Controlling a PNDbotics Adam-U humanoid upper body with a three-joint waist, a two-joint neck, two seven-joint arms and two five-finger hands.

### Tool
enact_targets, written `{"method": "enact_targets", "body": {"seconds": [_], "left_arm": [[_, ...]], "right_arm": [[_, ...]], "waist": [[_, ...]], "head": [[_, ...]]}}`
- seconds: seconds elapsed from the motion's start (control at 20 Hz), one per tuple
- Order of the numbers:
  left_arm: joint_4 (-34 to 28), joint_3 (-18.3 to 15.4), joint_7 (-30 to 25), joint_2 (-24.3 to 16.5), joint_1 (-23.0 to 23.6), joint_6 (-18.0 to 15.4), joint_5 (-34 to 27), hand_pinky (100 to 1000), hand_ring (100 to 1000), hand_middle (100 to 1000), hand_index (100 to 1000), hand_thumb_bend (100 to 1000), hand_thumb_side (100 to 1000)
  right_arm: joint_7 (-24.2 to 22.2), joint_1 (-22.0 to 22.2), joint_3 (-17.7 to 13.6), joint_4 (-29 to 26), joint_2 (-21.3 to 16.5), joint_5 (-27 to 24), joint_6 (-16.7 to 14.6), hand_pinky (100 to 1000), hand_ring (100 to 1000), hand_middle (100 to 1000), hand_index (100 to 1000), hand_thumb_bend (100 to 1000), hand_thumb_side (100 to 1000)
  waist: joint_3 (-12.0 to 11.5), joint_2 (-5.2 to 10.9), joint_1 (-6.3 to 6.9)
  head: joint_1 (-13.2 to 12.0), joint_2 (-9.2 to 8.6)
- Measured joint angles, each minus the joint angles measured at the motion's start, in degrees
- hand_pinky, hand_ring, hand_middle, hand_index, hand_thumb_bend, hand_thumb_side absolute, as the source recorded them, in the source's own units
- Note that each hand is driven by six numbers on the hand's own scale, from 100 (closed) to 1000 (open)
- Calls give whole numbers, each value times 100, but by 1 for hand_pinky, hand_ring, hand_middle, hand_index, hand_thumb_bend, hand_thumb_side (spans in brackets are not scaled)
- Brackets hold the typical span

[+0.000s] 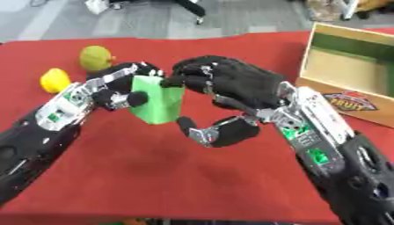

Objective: Pick up the objects with one hand, pass them to the other hand, and then place them into the box on the other side of the table.

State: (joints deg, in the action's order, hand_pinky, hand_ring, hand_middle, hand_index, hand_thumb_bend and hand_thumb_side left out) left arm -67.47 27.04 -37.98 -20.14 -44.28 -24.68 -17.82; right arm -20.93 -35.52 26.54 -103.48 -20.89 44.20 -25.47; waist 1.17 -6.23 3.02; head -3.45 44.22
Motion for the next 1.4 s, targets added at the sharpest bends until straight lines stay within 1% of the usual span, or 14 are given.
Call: {"method": "enact_targets", "body": {"seconds": [0.15, 0.2, 0.4, 0.6, 0.8, 1.0, 1.05, 1.2, 1.3, 1.4], "left_arm": [[89, 0, 57, 150, -34, 109, 21, 796, 594, 497, 580, 100, 594], [118, -1, 82, 195, -48, 150, 29, 796, 593, 496, 580, 100, 595], [226, -1, 225, 361, -116, 337, 115, 794, 591, 495, 579, 100, 604], [339, -29, 457, 520, -190, 479, 227, 791, 589, 493, 576, 100, 583], [444, -123, 690, 650, -226, 449, 318, 788, 585, 491, 573, 100, 576], [548, -203, 839, 768, -245, 404, 381, 788, 585, 491, 573, 100, 576], [565, -215, 853, 787, -246, 397, 392, 788, 585, 490, 573, 100, 587], [583, -231, 868, 851, -260, 469, 361, 791, 584, 490, 573, 100, 612], [579, -227, 827, 878, -261, 593, 292, 792, 584, 491, 573, 100, 626], [552, -206, 752, 899, -262, 761, 195, 793, 584, 491, 573, 100, 640]], "right_arm": [[-38, -27, -14, -4, 8, 206, 55, 874, 905, 829, 934, 166, 694], [-28, -27, -22, -5, 19, 283, 77, 875, 903, 831, 935, 178, 667], [38, -28, -40, -2, 46, 565, 145, 873, 900, 830, 936, 179, 624], [80, -28, -39, 6, 47, 754, 184, 873, 900, 831, 936, 176, 637], [63, -29, -53, 39, 47, 848, 189, 871, 899, 836, 941, 189, 663], [14, -30, -79, 51, 48, 877, 188, 870, 899, 836, 941, 190, 665], [7, -32, -79, 57, 48, 883, 190, 867, 898, 846, 946, 210, 656], [-29, -55, -103, 77, 48, 928, 171, 870, 898, 857, 956, 220, 611], [-51, -67, -117, 97, 48, 984, 147, 871, 899, 860, 960, 221, 579], [-67, -79, -145, 117, 48, 1041, 120, 869, 894, 857, 962, 237, 525]], "waist": [[2, 0, 0], [4, 0, 0], [14, 0, 0], [32, 0, 0], [61, 0, 0], [81, 0, 0], [83, 0, 0], [102, 0, 0], [109, 0, 0], [110, -8, 0]], "head": [[7, 0], [7, 0], [13, 0], [30, 0], [30, 0], [30, 0], [29, 0], [29, 0], [29, 0], [30, 0]]}}
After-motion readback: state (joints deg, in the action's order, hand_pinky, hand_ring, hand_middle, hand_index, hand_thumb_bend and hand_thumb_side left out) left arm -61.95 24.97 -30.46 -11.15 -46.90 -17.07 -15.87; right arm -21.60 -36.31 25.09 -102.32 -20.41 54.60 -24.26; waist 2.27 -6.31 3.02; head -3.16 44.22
